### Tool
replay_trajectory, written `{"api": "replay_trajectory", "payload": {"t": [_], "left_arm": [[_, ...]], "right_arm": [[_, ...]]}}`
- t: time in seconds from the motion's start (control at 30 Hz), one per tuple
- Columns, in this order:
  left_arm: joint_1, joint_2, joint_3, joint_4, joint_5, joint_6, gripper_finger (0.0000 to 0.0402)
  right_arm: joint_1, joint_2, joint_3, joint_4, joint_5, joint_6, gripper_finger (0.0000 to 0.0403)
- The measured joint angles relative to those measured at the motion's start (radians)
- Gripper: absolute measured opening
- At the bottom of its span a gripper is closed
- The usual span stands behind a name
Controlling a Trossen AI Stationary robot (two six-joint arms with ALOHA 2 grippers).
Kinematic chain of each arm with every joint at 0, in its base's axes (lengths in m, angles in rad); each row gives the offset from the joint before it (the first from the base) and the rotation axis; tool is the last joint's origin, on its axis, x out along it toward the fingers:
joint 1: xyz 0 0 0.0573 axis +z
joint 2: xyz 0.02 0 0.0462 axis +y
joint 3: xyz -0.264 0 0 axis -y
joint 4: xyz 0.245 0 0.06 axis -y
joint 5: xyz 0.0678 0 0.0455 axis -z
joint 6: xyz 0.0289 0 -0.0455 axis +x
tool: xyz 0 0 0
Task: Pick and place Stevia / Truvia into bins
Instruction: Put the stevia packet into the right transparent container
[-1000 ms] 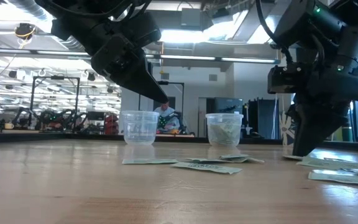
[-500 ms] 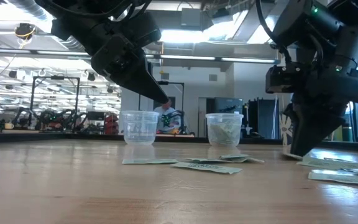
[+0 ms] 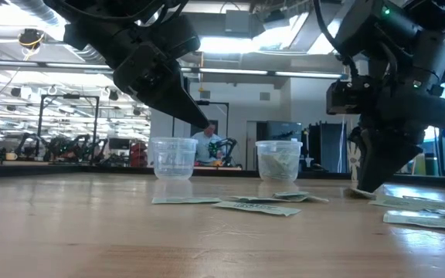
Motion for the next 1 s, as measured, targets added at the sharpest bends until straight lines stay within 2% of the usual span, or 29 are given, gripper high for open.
{"api": "replay_trajectory", "payload": {"t": [0.17,0.33,0.53,0.6,0.77,1.0], "left_arm": [[0.000,0.000,0.000,0.000,0.000,0.000,0.0088],[0.000,0.000,0.000,0.000,0.000,0.000,0.0088],[0.000,0.000,0.000,-0.001,0.000,0.000,0.0088],[0.000,0.000,0.000,-0.001,0.000,-0.001,0.0088],[0.000,0.000,0.000,-0.001,0.000,-0.001,0.0088],[0.000,0.000,0.000,-0.001,0.000,-0.001,0.0088]], "right_arm": [[-0.018,0.007,0.124,-0.140,0.008,-0.058,0.0002],[-0.057,0.004,0.267,-0.314,0.101,-0.114,0.0003],[-0.168,0.002,0.443,-0.462,0.210,-0.245,0.0004],[-0.220,0.001,0.495,-0.485,0.241,-0.310,0.0004],[-0.375,0.000,0.569,-0.482,0.246,-0.480,0.0004],[-0.591,0.003,0.554,-0.389,0.221,-0.557,0.0004]]}}
